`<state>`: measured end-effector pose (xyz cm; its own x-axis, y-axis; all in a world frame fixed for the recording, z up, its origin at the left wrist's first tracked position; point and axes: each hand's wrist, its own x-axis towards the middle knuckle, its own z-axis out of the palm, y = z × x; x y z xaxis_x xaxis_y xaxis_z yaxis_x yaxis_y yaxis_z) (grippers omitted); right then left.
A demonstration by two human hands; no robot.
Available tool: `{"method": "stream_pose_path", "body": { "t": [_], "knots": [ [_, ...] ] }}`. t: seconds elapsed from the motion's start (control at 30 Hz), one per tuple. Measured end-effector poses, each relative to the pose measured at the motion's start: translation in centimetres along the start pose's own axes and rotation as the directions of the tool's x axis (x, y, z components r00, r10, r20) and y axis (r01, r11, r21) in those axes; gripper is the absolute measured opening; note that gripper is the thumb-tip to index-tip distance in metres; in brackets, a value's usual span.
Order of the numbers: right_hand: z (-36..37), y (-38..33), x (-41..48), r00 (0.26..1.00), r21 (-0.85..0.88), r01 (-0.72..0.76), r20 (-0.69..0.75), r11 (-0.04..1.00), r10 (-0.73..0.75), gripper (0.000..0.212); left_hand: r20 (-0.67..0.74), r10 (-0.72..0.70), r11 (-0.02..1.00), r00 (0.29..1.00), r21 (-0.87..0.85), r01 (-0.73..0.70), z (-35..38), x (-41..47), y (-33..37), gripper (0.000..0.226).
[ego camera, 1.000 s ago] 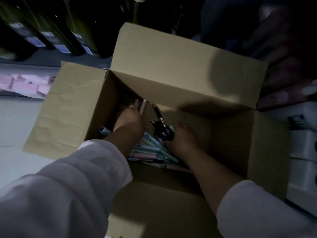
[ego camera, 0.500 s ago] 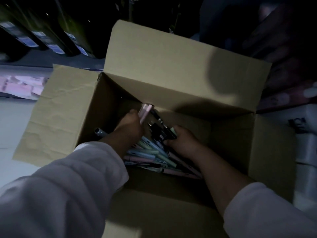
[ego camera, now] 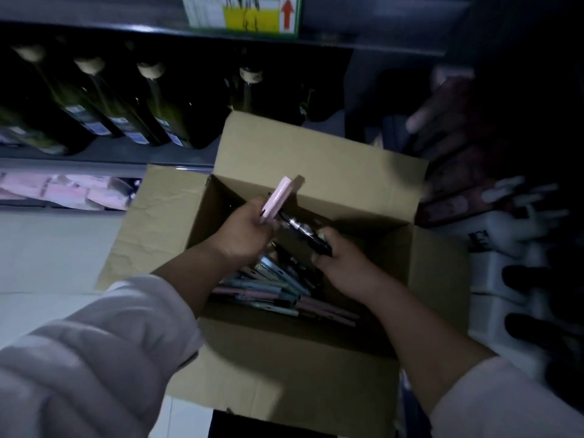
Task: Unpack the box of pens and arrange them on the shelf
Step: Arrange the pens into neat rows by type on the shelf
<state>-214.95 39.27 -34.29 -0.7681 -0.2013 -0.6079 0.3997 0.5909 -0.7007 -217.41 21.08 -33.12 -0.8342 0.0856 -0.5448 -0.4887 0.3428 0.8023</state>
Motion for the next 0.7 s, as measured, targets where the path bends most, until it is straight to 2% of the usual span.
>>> {"method": "stream_pose_path", "body": {
  "t": [0.07, 0.13, 0.37, 0.47, 0.7],
  "knots": [
    [-0.9, -1.4, -1.1, 0.999, -0.007, 0.039, -0.019, 0.999, -0.039, 0.015, -0.035, 0.004, 0.999, 0.999, -0.047, -0.006, -0.6, -1.0, 1.8, 0.012],
    [-1.7, -2.8, -2.2, 0.997, -0.003, 0.069, -0.034, 0.998, -0.069, 0.016, -0.038, -0.009, 0.997, 0.999, -0.078, 0.006, -1.3, -2.1, 3.6, 0.015],
    [-4.6, -7.8, -6.6, 0.992, 0.165, 0.110, -0.081, 0.980, -0.098, 0.019, -0.049, -0.055, 0.976, 0.997, -0.212, 0.044, -2.9, -6.6, 9.3, 0.014],
    [-5.9, -9.9, -8.1, 0.985, 0.217, 0.134, -0.136, 0.967, -0.106, 0.009, -0.032, -0.030, 0.986, 0.999, -0.163, 0.024, -3.2, -8.2, 11.1, 0.006],
    [-8.3, -14.7, -11.6, 0.970, 0.358, 0.189, -0.211, 0.914, -0.118, 0.009, 0.144, 0.055, 0.990, 0.988, 0.122, -0.073, -3.4, -11.8, 15.8, 0.018]
  ]
}}
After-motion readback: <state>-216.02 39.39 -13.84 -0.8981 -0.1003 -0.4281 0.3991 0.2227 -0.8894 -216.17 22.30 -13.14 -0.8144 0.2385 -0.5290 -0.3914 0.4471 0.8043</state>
